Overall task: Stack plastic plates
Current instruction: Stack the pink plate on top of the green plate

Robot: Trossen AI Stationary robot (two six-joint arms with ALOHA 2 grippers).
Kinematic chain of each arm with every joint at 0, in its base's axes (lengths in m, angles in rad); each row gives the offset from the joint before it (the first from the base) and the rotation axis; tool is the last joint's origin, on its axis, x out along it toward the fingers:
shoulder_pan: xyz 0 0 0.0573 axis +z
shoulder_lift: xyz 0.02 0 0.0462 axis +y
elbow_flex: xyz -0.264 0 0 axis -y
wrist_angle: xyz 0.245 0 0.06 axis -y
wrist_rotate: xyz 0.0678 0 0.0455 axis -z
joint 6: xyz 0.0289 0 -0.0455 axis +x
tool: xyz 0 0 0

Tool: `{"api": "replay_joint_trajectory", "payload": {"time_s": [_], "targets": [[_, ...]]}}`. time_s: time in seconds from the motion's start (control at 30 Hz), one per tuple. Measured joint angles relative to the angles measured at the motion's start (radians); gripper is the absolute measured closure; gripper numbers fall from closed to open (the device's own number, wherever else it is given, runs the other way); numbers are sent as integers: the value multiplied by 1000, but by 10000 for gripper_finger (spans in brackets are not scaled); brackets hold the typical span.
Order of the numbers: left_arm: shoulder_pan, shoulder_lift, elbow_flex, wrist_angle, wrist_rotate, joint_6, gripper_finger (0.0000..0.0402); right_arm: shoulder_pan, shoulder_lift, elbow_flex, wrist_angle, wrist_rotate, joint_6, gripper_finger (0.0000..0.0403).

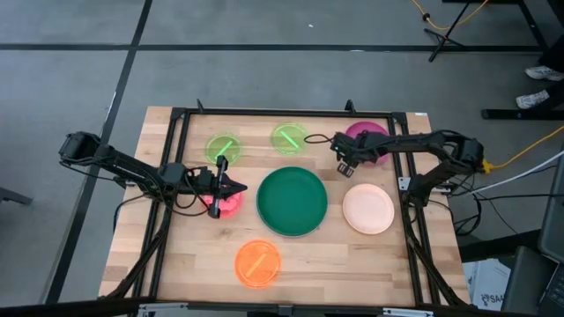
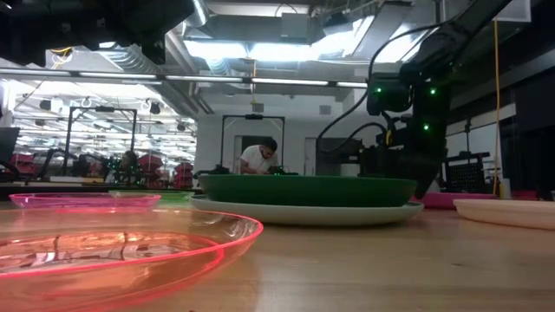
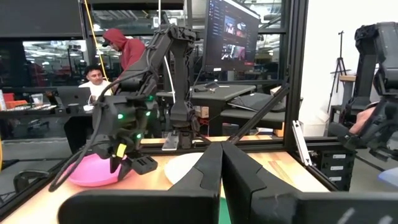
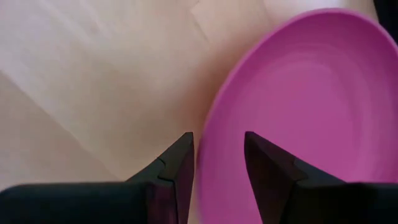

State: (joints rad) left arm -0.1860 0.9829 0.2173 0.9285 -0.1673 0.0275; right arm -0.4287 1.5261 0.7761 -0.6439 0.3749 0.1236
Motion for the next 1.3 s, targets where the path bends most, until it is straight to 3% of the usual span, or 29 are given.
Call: {"api": "replay_joint_trajectory", "payload": {"time_s": [0.43, 0.8, 1.03, 1.3], "targets": [[0, 0, 0, 0, 0, -2, 398, -19, 50, 0, 42, -27, -27, 277], [0, 0, 0, 0, 0, -1, 398, -17, 74, 0, 55, -15, -67, 394], [0, 0, 0, 0, 0, -1, 398, -16, 59, 1, 48, 31, -104, 390], [0, 0, 0, 0, 0, -1, 398, 21, -45, 1, 31, 33, -107, 397]]}}
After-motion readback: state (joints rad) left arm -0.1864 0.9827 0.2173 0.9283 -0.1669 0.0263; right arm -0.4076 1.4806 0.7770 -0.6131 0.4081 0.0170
